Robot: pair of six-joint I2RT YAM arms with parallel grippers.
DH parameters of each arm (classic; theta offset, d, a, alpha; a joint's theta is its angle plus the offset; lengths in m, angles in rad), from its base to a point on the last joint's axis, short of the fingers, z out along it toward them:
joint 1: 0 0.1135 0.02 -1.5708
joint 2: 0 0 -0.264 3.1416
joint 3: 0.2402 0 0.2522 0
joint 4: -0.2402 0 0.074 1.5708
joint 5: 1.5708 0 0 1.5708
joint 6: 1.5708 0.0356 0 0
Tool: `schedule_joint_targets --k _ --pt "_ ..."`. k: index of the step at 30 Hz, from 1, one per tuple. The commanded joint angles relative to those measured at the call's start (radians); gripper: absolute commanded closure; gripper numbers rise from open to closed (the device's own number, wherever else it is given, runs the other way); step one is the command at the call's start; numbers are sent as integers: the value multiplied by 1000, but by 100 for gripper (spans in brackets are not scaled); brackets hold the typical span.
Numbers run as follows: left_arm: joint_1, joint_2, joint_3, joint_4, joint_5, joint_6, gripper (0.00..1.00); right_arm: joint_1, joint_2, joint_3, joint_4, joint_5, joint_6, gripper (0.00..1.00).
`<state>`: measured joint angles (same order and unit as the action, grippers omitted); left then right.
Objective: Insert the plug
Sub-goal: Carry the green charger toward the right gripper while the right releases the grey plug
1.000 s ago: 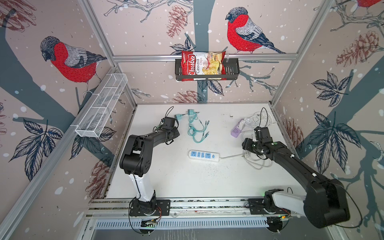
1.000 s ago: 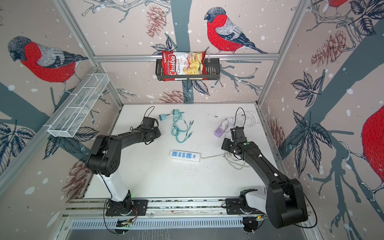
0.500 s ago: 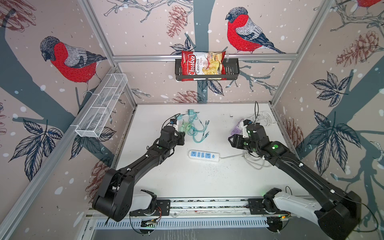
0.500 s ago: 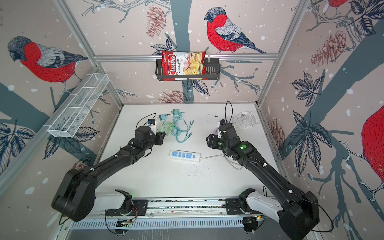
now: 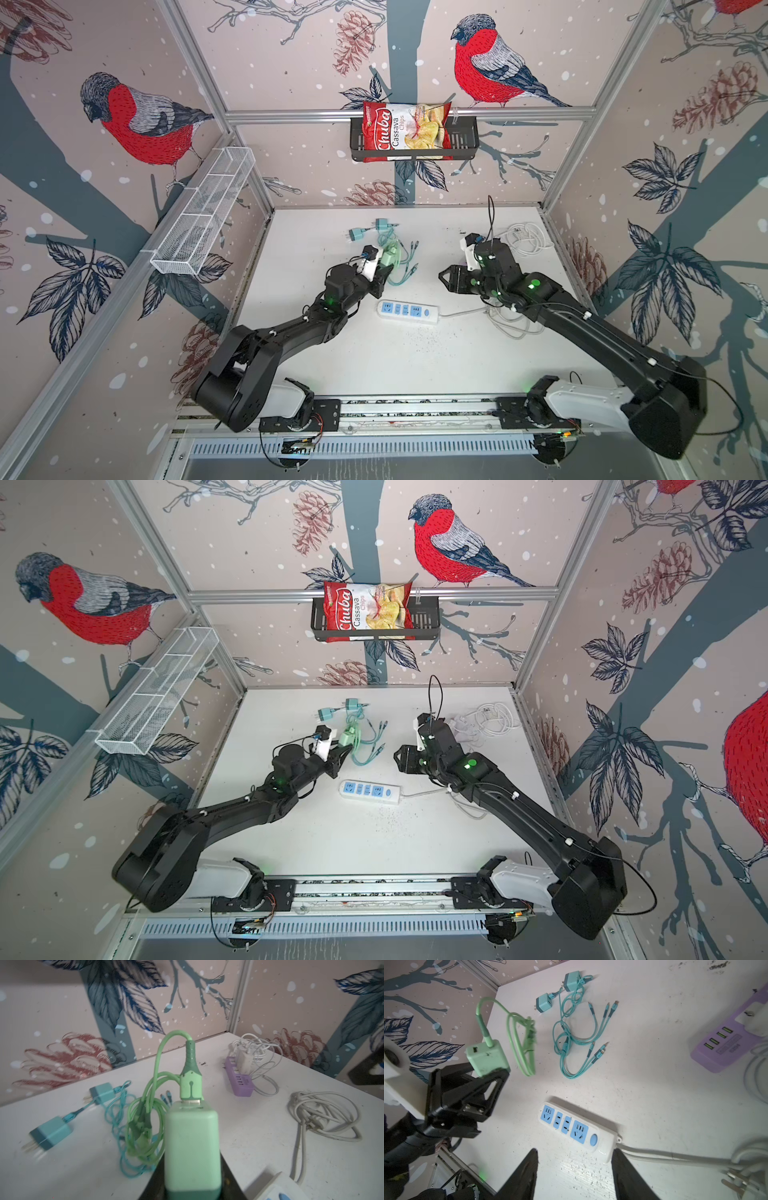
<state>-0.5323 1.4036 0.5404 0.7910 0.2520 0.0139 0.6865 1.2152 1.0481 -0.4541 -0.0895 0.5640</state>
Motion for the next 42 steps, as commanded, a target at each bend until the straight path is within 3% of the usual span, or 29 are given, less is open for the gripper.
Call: schedule_joint_targets --k 1,6,9,17,22,42 --pt "-69 45 13 201 -23 118 85 1 33 55 1 -38 -10 46" --pt "-167 140 -3 396 -125 188 86 2 108 142 -63 -47 14 56" --pt "-187 196 -12 509 -154 198 85 2 109 158 -89 -41 34 56" --pt "-295 337 -41 779 -338 365 83 -1 86 140 -94 -83 119 52" --pt "-348 415 -5 812 -413 468 83 2 84 144 -99 -106 161 51" --pt "-404 514 36 904 -516 575 80 24 161 159 -56 -128 219 54"
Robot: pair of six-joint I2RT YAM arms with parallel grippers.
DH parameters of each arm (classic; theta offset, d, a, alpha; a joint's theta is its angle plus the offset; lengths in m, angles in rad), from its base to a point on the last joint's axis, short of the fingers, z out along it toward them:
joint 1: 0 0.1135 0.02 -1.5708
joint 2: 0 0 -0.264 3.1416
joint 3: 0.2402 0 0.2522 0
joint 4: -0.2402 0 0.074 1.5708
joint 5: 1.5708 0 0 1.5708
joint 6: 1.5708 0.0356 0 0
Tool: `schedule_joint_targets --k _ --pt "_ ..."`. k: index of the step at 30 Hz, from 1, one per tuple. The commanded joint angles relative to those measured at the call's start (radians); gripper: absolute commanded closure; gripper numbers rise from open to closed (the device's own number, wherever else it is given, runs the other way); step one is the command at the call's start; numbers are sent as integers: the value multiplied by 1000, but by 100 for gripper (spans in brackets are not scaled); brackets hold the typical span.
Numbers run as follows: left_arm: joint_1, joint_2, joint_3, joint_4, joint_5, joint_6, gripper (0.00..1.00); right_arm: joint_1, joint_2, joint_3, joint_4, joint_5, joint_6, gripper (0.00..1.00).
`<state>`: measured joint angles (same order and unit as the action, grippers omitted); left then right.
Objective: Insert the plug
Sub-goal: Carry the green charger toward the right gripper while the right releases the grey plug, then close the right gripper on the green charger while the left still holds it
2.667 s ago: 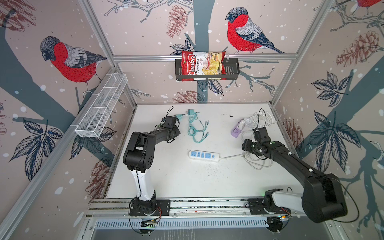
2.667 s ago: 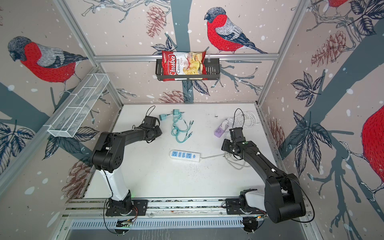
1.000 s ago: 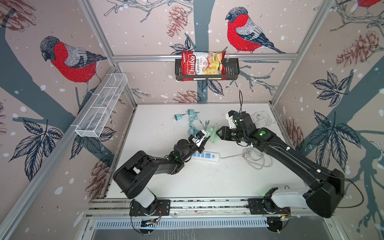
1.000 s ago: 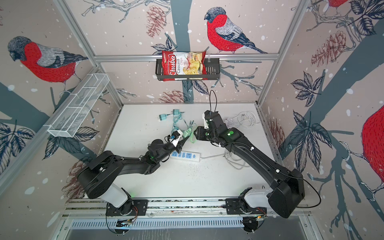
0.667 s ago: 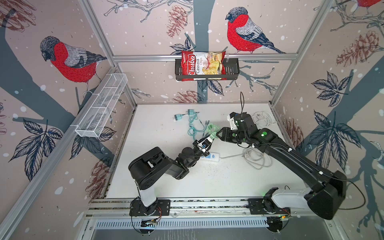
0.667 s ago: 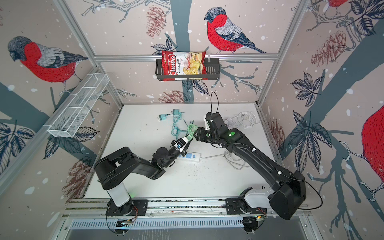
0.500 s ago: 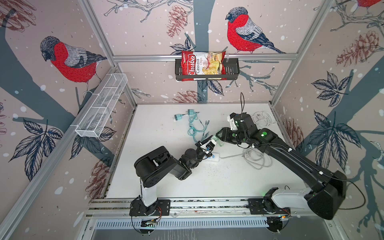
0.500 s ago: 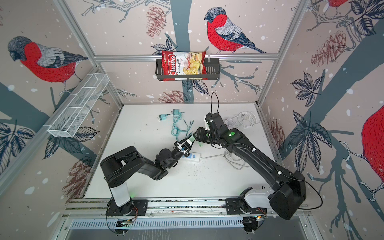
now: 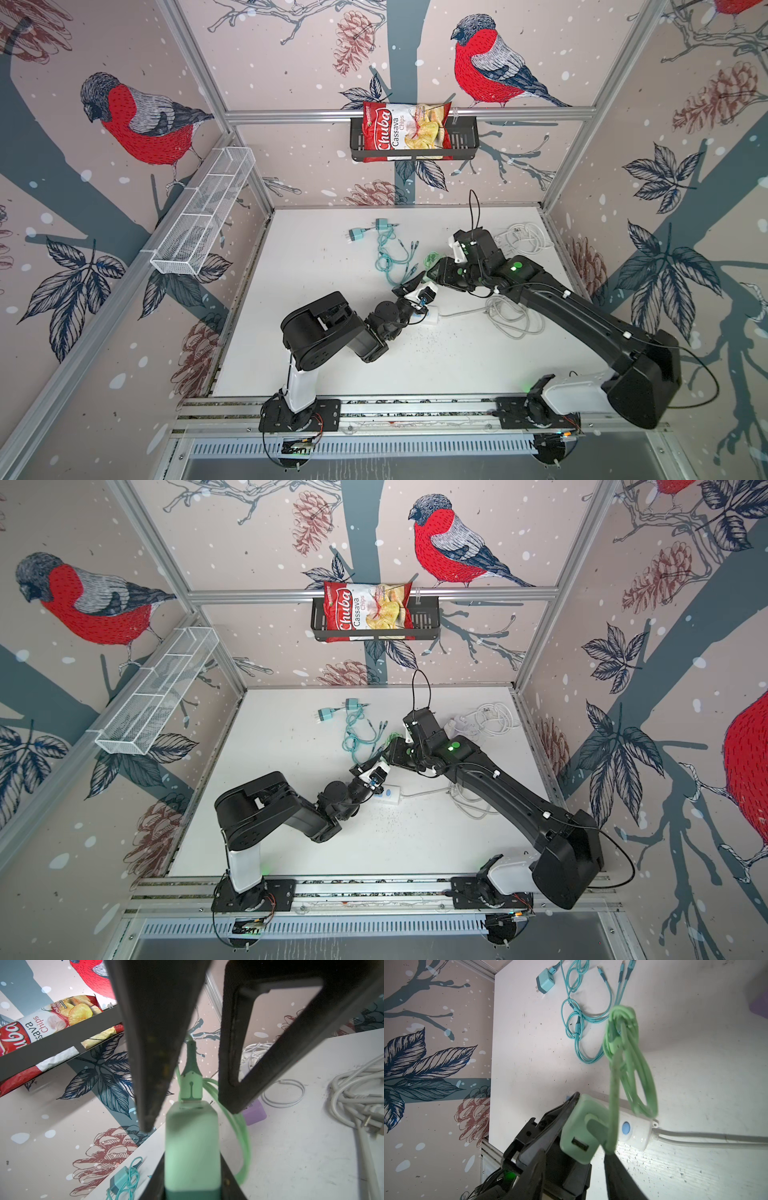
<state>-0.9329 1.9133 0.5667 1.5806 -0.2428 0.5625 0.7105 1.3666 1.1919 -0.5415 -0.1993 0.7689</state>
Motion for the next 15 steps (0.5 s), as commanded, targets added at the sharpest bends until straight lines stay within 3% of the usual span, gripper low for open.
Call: schedule_joint_targets --k 1,15 --pt "-6 6 10 115 -25 29 80 1 17 19 33 -23 15 55" --pt "-13 -2 -17 170 -43 51 79 -28 41 15 8 6 -3 57"
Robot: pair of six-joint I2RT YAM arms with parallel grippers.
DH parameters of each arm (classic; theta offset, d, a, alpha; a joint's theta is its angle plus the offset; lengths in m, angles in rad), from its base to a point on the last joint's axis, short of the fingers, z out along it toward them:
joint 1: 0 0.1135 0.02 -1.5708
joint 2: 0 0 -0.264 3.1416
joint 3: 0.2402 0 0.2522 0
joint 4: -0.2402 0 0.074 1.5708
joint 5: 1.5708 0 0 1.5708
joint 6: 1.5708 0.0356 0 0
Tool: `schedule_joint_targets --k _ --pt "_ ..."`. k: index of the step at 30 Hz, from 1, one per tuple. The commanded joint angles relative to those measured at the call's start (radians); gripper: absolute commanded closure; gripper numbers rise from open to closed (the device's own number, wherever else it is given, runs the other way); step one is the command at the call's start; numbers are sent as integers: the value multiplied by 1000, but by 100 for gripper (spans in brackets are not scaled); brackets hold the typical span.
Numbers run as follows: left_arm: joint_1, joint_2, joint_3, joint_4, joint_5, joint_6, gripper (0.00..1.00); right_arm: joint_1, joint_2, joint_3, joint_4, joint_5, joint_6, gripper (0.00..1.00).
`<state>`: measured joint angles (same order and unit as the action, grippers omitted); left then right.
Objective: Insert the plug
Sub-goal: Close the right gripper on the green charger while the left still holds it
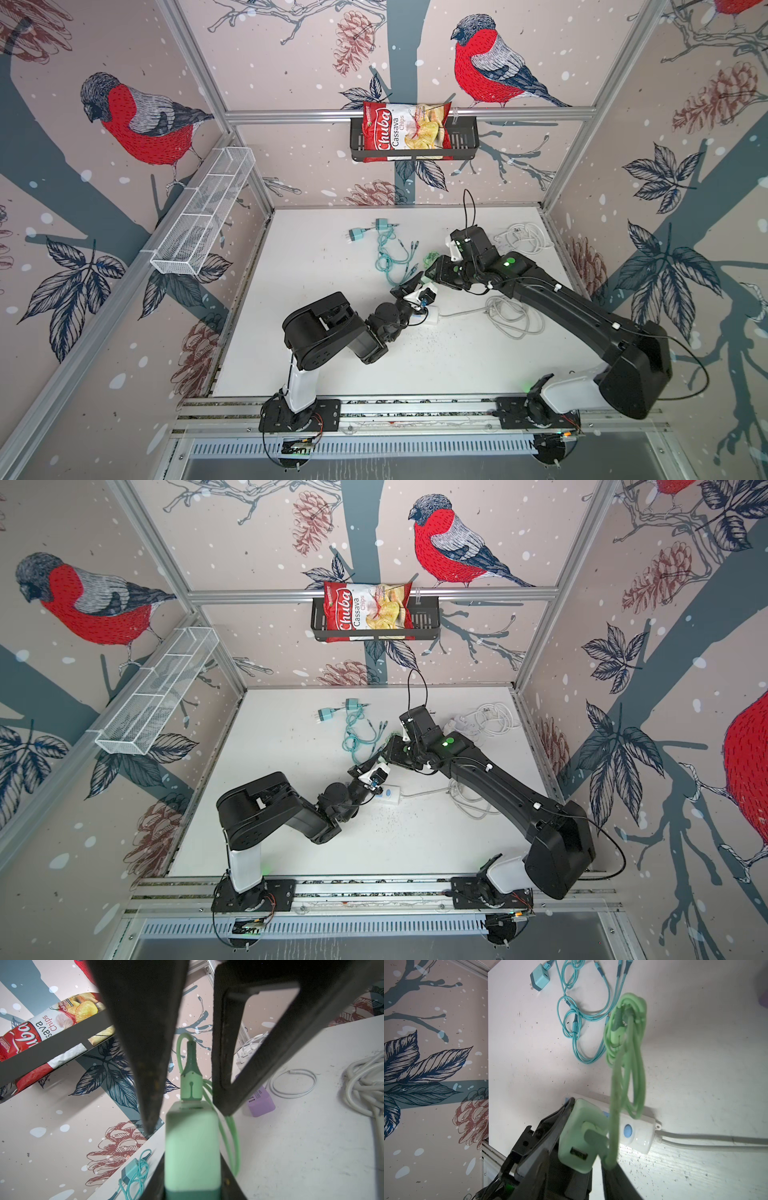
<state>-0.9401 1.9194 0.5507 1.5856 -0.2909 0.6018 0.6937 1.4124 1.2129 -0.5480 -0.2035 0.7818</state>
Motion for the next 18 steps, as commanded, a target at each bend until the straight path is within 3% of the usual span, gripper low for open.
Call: schedule_joint_targets --k 1,18 --pt "-10 -8 4 153 5 22 79 -13 -1 -3 13 10 -18 57" --pt "-32 20 19 196 -46 61 78 -4 60 22 19 -10 -30 57"
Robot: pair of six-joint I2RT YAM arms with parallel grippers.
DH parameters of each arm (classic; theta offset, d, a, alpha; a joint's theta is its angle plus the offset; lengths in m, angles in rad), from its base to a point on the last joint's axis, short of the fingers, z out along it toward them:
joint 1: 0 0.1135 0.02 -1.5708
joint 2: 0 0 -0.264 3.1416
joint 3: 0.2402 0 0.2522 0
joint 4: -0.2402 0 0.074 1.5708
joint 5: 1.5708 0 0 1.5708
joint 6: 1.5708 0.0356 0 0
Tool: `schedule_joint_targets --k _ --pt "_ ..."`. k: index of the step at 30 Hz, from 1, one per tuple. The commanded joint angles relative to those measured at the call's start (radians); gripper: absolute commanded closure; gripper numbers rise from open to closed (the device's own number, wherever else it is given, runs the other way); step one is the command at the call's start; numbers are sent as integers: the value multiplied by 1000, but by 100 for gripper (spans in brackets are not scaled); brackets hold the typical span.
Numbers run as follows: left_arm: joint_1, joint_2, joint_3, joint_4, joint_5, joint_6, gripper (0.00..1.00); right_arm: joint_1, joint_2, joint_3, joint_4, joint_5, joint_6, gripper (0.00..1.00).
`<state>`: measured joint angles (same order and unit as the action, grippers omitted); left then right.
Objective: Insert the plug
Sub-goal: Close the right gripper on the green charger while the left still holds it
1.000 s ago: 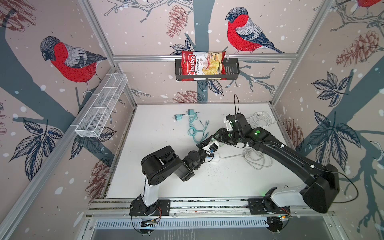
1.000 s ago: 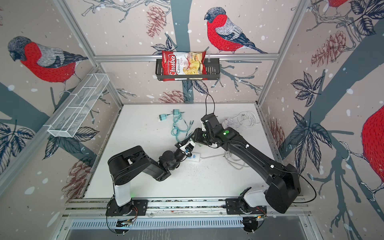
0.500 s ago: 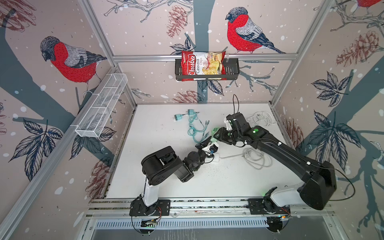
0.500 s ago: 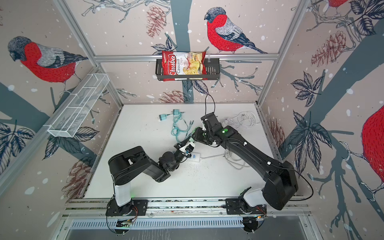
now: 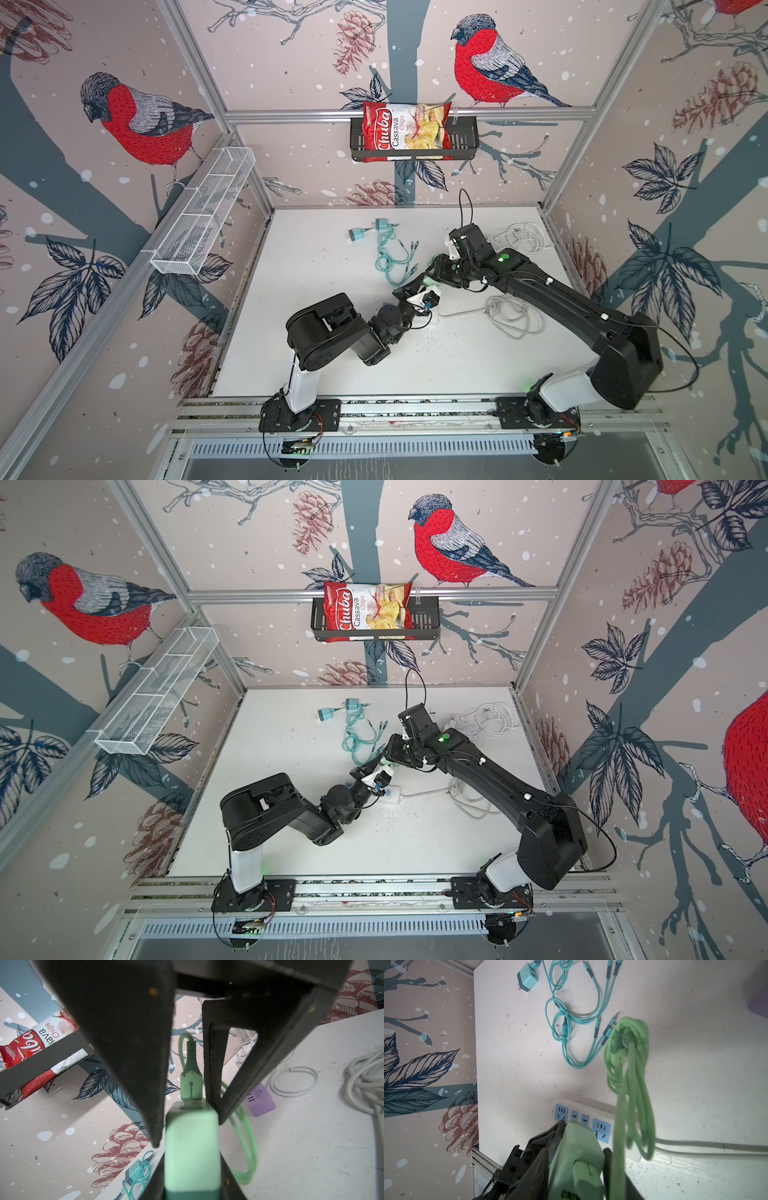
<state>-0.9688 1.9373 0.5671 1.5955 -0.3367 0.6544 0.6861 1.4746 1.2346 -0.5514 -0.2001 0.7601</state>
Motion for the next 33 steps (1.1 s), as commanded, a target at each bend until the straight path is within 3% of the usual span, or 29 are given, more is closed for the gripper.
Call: schedule_joint_targets --k 1,13,22,29,33 --pt "-4 2 2 189 -2 9 78 5 -2 -1 22 -15 -8 57" --pt "-15 3 11 205 -24 29 77 16 24 0 43 -46 3 60" --pt "-24 2 11 206 -33 33 72 19 15 -17 59 -44 8 80" --pt "-38 -10 25 206 -62 37 43 20 17 -27 59 -6 -8 91" --pt "-42 -34 -1 205 -64 -5 37 20 3 -6 34 65 -23 94"
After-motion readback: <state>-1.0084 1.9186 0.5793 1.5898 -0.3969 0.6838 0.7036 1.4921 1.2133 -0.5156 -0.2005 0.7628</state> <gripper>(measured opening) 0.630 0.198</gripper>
